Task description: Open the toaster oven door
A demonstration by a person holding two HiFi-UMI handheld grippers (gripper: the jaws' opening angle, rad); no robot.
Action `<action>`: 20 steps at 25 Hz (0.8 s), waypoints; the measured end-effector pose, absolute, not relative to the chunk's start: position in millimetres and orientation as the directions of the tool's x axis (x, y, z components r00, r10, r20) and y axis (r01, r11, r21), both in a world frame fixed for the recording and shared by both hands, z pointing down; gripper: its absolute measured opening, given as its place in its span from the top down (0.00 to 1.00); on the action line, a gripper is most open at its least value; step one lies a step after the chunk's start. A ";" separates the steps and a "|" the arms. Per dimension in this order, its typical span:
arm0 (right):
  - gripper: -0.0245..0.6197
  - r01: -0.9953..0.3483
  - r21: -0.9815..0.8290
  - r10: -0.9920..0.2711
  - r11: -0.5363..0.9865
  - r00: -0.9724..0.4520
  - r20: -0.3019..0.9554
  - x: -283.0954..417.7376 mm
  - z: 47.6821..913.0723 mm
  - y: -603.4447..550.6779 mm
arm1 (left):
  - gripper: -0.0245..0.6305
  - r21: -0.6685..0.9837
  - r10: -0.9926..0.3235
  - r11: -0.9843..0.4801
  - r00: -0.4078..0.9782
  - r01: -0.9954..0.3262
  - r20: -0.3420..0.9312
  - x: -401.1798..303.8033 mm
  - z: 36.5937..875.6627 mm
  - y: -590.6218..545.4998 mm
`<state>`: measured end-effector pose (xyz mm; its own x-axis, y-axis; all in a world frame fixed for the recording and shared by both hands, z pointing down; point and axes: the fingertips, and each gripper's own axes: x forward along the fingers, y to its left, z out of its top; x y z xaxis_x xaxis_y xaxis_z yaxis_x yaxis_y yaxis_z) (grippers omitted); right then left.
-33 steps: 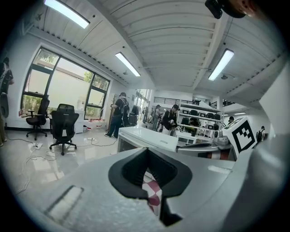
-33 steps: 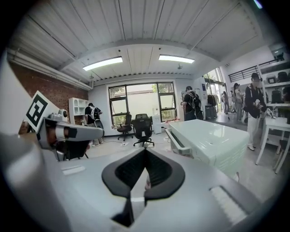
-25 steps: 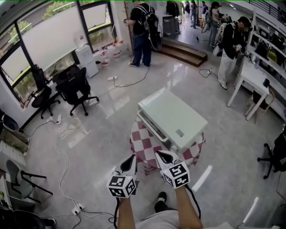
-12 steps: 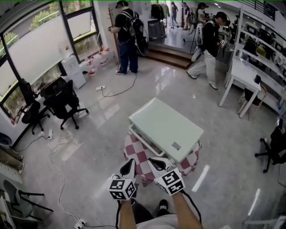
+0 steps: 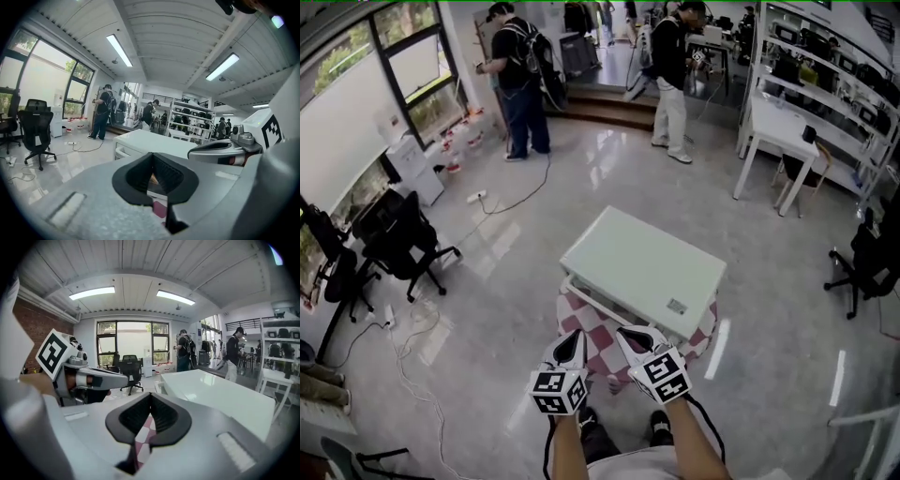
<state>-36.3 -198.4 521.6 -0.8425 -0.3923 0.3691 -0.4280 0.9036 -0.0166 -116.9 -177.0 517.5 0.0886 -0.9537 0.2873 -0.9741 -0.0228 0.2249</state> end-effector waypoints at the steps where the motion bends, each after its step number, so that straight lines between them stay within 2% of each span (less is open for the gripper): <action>1: 0.95 -0.441 -0.015 -0.404 0.897 -0.835 0.374 -37.5 522.9 -201.4 | 0.96 0.228 -0.952 -0.036 0.102 -0.973 0.290 -119.7 518.9 -181.2; 20: 0.95 -0.651 0.035 -0.605 0.758 -0.683 0.410 -44.2 532.7 -246.6 | 0.96 0.240 -0.891 -0.307 0.367 -0.921 0.267 -127.4 526.7 -258.1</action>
<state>-44.2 -246.6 532.7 -0.6828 -0.6050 0.4097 -0.6510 0.7583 0.0349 -127.4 -258.1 526.7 0.3668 -0.8910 0.2674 -0.9209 -0.3069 0.2405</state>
